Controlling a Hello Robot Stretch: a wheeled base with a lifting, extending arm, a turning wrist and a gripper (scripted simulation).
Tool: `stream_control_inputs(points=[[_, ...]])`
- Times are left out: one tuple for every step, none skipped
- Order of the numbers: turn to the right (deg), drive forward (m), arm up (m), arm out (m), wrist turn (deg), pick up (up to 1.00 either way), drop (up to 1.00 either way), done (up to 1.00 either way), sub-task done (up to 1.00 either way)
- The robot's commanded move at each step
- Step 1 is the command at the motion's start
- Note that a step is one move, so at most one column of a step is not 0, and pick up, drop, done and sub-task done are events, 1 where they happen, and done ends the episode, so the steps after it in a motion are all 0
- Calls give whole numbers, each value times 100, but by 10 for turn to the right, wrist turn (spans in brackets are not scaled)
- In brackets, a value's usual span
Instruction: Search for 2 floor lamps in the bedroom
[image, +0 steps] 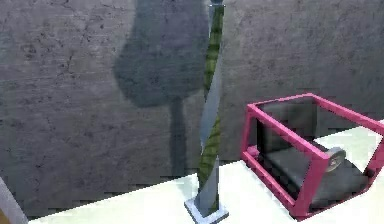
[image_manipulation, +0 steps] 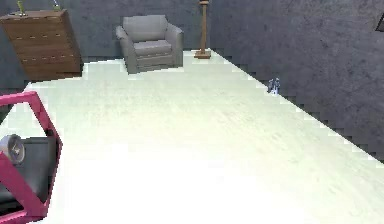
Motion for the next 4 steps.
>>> stream_control_inputs(points=[[0,0,0,0,0,0,0,0,100],[450,0,0,0,0,0,0,0,0],[420,0,0,0,0,0,0,0,0],[0,5,0,0,0,0,0,0,0]])
